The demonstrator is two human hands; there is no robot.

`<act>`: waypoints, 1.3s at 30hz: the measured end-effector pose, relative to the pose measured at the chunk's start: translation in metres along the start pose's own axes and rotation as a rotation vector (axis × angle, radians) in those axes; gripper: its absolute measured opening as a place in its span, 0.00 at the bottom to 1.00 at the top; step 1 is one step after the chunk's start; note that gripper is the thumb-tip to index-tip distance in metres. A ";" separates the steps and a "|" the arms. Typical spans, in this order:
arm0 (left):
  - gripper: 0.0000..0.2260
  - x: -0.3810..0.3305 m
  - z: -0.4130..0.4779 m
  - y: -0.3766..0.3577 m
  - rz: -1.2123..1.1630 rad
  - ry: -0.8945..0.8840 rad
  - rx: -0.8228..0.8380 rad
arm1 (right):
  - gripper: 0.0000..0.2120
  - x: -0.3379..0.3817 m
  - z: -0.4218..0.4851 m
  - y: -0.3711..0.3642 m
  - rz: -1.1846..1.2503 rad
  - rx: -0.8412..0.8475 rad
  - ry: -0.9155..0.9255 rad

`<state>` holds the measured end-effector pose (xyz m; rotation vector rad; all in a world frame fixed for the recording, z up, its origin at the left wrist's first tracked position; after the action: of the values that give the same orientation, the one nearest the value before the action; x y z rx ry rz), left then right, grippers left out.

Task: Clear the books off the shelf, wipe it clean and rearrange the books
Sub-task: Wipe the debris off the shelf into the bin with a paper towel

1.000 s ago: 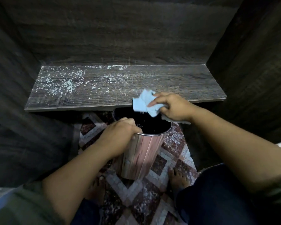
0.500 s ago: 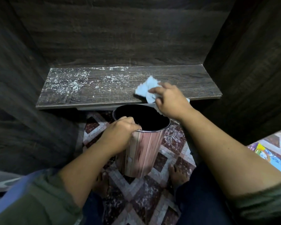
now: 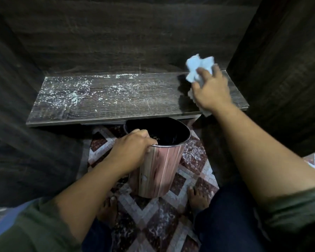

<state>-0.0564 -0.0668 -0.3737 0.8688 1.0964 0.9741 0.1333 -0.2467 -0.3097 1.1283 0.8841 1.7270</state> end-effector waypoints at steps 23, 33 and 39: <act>0.14 0.000 0.016 0.002 -0.034 -0.032 0.043 | 0.22 0.051 -0.025 0.029 0.147 0.501 0.321; 0.09 0.002 0.002 0.005 -0.039 -0.046 -0.010 | 0.27 0.037 -0.046 -0.040 0.066 0.472 0.209; 0.09 0.002 0.001 0.012 -0.111 -0.057 -0.057 | 0.35 0.040 -0.103 0.003 0.075 0.426 0.368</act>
<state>-0.0571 -0.0614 -0.3625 0.7771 1.0521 0.8793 0.0276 -0.2213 -0.3296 1.1367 1.5076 1.8955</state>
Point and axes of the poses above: each hand's wrist, its own z-axis towards the middle knuckle, its own y-axis out of the back of the hand, x = y × z, the point moved 4 cm from there along z, towards the middle knuckle, and after that the axes turned 12 degrees about -x, right-handed, at the moved point
